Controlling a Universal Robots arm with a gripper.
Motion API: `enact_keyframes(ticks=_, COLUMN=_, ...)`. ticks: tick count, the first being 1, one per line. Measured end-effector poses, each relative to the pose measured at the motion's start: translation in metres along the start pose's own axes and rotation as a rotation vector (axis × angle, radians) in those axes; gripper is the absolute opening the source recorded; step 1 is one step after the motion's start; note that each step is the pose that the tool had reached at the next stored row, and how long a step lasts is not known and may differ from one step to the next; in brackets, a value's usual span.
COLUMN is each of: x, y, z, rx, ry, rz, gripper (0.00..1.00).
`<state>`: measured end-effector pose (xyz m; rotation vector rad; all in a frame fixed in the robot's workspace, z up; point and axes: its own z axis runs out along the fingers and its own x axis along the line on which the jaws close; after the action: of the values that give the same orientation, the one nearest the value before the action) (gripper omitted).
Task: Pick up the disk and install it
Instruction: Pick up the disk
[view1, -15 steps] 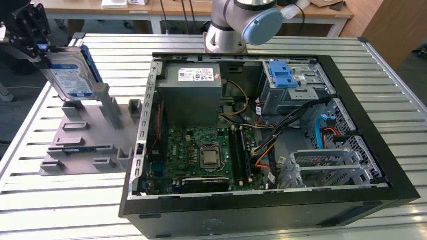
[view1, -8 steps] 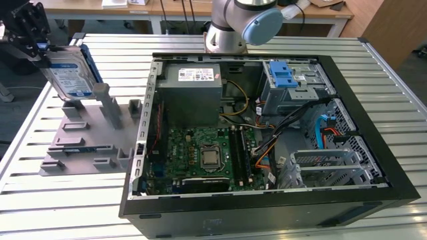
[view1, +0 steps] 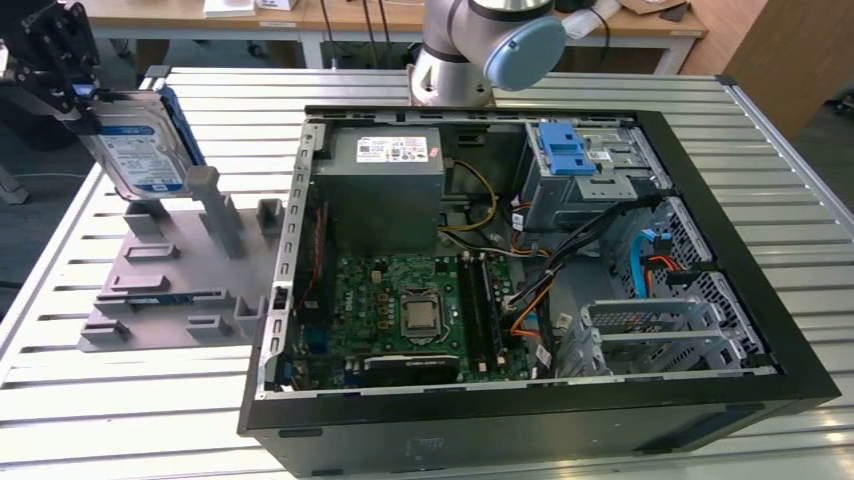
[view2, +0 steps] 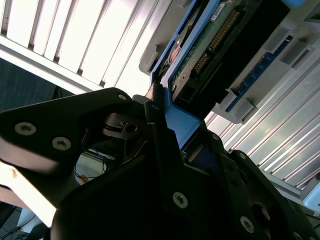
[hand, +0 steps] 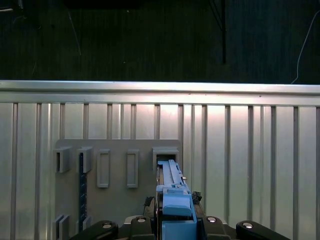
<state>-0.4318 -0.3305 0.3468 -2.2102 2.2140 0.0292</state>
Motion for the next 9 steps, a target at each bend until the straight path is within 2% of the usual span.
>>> enact_keyframes(ticks=9, x=0.0, y=0.0, z=-0.002, rx=0.0, ry=0.0, rz=0.0, gripper=0.36)
